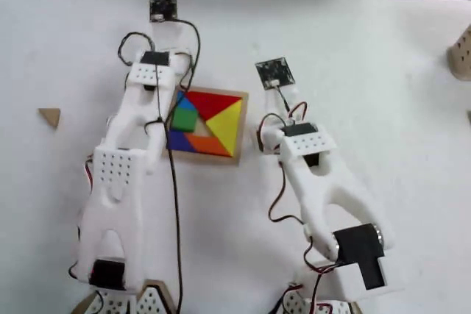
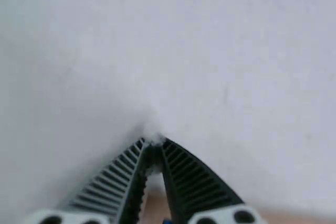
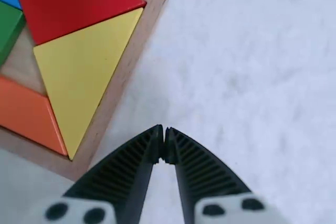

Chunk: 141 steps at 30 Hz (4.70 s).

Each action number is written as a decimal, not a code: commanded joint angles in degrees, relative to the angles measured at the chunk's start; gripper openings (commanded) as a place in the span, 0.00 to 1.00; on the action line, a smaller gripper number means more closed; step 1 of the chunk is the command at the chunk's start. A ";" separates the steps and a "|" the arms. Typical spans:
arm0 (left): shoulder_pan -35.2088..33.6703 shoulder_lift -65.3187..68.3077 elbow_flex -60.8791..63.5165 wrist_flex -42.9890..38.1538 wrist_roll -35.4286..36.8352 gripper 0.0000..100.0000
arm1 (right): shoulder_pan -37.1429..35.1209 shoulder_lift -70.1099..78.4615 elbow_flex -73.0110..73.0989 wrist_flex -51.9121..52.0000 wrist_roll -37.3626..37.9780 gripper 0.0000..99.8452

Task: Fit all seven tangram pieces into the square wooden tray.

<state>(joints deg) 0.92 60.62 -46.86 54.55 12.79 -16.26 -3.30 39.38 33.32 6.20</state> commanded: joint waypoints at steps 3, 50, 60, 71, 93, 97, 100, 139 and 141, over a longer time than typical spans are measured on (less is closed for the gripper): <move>1.45 -1.01 -7.56 19.08 -9.49 0.02 | 0.75 -2.51 -0.53 -1.19 1.14 0.02; 5.23 -56.13 67.16 -6.15 -7.56 0.02 | 0.31 -1.10 -0.26 -3.12 1.14 0.02; -8.57 -72.48 83.87 -13.54 0.00 0.02 | -5.05 -0.66 -0.18 -0.57 1.14 0.02; -12.44 -72.40 86.77 -21.71 2.20 0.02 | -8.22 3.47 -0.26 -0.22 1.23 0.02; -12.70 -72.40 87.47 -23.74 2.20 0.02 | -2.59 -9.27 10.02 17.54 14.42 0.02; -12.70 -72.40 87.47 -23.74 2.37 0.02 | -2.95 -17.71 16.53 12.88 14.24 0.02; -13.05 -72.40 87.47 -23.74 2.46 0.02 | -2.95 -21.76 17.58 10.95 13.89 0.02; -19.21 -59.03 76.57 -26.99 8.35 0.23 | -24.92 11.56 -12.40 0.92 -2.46 0.19; -19.30 -59.03 76.66 -26.99 8.35 0.23 | -24.92 11.56 -12.40 2.07 -2.46 0.19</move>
<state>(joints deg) -17.89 1.89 32.97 27.21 21.67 -41.85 8.57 28.84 33.58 3.82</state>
